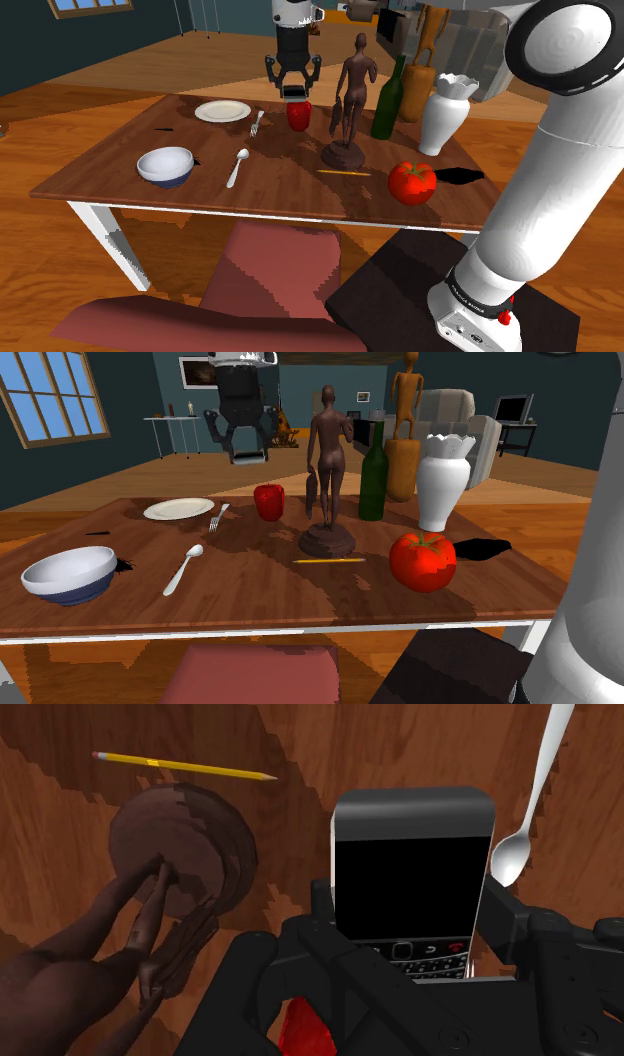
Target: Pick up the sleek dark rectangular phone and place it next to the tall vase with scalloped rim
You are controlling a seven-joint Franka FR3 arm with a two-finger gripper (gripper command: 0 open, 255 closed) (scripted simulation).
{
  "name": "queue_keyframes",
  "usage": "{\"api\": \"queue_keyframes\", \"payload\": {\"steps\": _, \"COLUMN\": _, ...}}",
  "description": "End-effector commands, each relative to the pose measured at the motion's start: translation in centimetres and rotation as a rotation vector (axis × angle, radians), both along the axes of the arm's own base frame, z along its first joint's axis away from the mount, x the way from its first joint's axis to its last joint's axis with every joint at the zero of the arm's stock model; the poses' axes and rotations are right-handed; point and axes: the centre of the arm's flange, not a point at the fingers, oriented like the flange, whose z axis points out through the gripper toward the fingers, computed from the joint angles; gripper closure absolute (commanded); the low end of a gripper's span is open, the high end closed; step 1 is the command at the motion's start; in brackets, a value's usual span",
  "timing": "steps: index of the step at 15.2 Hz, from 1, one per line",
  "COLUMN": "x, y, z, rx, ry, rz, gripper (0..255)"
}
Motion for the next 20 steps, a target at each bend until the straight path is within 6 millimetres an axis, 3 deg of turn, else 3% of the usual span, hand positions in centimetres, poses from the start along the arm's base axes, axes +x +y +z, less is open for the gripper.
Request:
{"api": "queue_keyframes", "payload": {"steps": 1, "x": 0.0, "y": 0.0, "z": 1.0, "rx": 0.000, "ry": 0.000, "rz": 0.000, "gripper": 255}}
{"api": "queue_keyframes", "payload": {"steps": 19, "x": 0.0, "y": 0.0, "z": 10.4, "rx": 0.000, "ry": 0.000, "rz": 0.000, "gripper": 255}}
{"api": "queue_keyframes", "payload": {"steps": 20, "x": -0.8, "y": -1.1, "z": 10.4, "rx": 0.000, "ry": 0.000, "rz": 0.000, "gripper": 255}}
